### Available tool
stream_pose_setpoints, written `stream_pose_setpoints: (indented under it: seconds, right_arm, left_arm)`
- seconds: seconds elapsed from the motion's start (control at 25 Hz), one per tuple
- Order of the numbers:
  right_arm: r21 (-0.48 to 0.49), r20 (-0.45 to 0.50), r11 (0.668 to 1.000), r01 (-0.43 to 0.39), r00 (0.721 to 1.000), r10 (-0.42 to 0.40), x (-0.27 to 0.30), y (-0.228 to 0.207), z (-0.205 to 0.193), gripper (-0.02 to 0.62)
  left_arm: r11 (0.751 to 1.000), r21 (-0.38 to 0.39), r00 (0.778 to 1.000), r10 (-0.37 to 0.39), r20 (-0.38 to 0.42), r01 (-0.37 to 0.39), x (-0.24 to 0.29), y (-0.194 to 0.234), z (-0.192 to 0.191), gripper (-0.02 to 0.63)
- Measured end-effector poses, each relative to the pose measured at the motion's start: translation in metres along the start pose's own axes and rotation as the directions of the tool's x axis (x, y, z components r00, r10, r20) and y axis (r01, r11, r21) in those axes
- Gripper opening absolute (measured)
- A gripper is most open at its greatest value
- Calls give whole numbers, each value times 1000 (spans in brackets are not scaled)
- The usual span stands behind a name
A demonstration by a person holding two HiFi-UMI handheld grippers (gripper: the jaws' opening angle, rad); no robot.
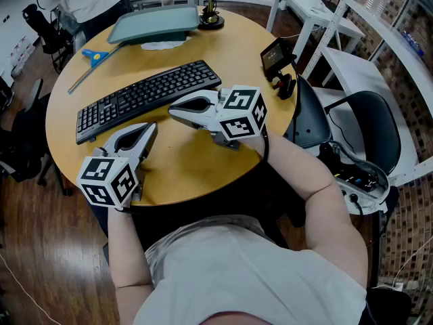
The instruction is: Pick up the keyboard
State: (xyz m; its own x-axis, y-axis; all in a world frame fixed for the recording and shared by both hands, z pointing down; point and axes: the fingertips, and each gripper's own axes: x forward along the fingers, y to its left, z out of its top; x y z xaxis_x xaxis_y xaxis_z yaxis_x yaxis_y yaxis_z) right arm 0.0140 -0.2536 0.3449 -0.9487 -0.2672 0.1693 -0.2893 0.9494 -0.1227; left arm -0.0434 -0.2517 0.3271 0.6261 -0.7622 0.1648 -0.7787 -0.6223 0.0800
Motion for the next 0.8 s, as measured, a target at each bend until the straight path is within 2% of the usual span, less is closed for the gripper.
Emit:
stream_pose_setpoints:
  seconds: [0.2,0.8]
  right_arm:
    - [-43,-2,999,4,1000,-4,7,-20,22,2]
    - [-44,13,999,3,1000,-2,4,-16,19,2]
  left_arm:
    - [999,35,999,9,49,-11,12,14,25,0]
    - [1000,28,999,8,40,-9,12,11,18,0]
